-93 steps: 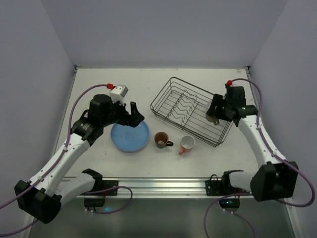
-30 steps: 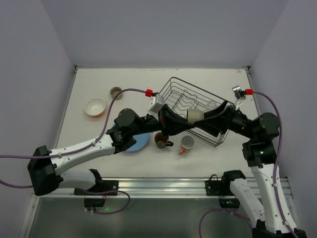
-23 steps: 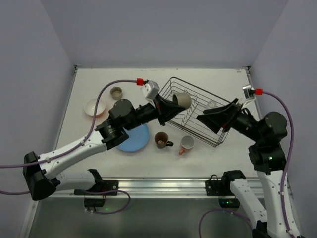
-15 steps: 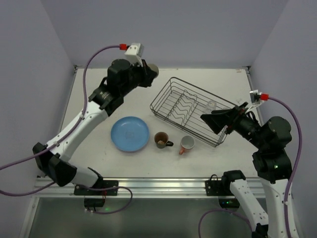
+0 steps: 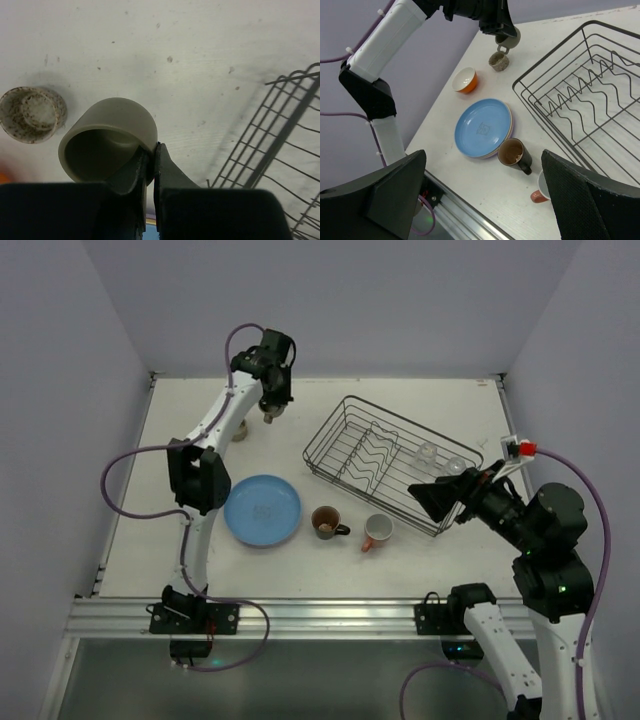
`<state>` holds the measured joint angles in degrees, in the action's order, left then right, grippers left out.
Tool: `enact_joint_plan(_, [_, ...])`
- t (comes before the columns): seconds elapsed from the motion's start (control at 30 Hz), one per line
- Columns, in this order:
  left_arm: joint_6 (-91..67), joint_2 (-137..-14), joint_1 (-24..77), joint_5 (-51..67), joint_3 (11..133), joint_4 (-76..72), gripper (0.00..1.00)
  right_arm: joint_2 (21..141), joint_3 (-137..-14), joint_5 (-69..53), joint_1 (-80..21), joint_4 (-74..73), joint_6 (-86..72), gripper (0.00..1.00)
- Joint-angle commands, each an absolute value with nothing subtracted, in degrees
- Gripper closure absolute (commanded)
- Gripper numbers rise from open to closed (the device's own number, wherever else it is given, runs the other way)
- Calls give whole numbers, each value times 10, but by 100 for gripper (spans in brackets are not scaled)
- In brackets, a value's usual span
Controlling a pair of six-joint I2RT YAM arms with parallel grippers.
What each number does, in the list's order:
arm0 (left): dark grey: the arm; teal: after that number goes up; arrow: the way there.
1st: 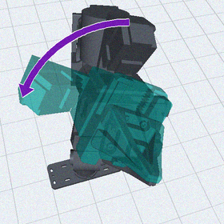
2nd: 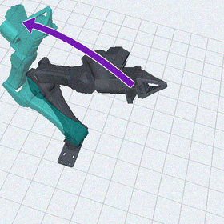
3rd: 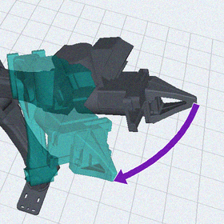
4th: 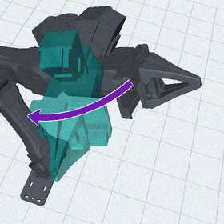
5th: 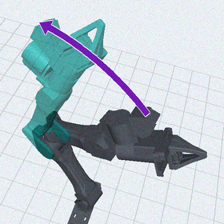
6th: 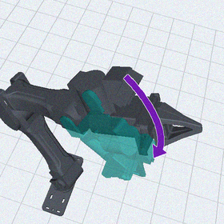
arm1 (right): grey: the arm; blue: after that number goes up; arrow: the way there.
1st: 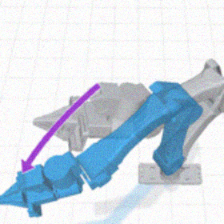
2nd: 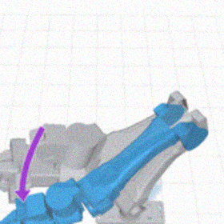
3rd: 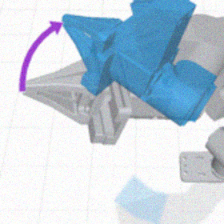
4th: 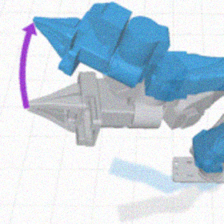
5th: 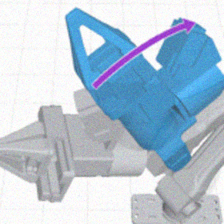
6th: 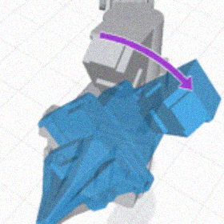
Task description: Unload the mixed dishes from the dish rack
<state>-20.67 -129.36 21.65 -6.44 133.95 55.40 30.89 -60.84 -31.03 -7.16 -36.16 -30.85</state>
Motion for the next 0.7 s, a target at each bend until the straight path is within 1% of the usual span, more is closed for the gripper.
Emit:
enact_joint_plan(0.0, [-164,-1305,200,-66,1367,614,100,301,-623,-299,-70,-381,-285,1])
enact_joint_plan(0.17, [-141,-1361,183,-69,1368,608,100,297,-613,-302,-71,-387,-282,1])
enact_joint_plan(0.27, [-127,-1372,176,-42,1372,595,100,295,-612,-305,-71,-388,-283,1])
enact_joint_plan(0.67, [-138,-1420,172,-34,1368,580,100,294,-593,-317,-70,-377,-291,1])
